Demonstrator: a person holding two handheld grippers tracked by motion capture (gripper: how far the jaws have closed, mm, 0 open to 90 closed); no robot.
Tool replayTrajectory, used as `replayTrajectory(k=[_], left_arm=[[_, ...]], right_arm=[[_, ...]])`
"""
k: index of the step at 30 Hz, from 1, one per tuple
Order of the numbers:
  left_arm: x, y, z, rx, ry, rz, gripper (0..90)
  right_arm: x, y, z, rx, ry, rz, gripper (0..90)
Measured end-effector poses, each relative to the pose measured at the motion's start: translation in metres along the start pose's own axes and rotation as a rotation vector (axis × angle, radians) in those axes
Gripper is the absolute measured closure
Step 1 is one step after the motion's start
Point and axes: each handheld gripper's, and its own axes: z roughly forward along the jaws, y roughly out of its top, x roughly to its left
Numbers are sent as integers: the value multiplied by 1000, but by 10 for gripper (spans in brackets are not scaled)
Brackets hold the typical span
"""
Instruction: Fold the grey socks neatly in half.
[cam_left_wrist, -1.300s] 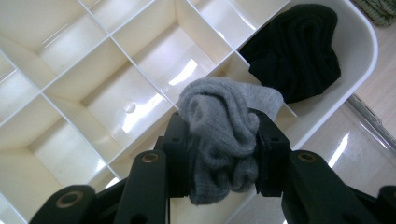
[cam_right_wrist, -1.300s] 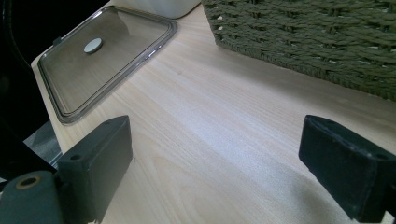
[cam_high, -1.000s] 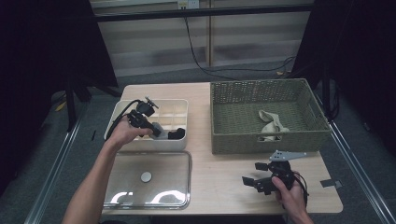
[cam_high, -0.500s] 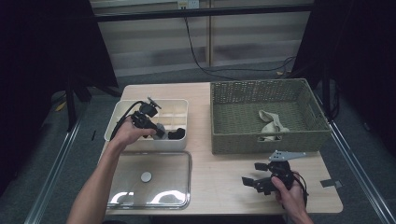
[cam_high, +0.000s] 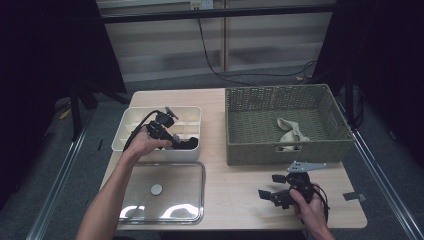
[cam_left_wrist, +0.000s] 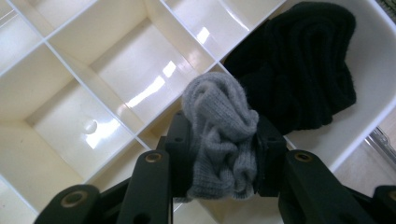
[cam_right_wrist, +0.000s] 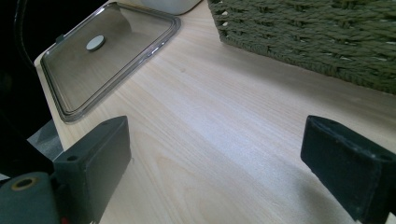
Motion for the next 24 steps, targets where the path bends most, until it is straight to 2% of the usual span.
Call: replayTrajectory(k=[5,10,16,24], left_arm=[[0,2,5,15,10,-2,660],[-2,6,10,54,18,11,664],[1,6,23,73,-5,-18,668],[2,9,27,107,-9,-15,671]], right_arm=[[0,0,0,0,1,-2,80],[0,0,1,3,2,-1,80],[1,0,0,2,3,-5,74],[1,0,1,6,4,-4,73]])
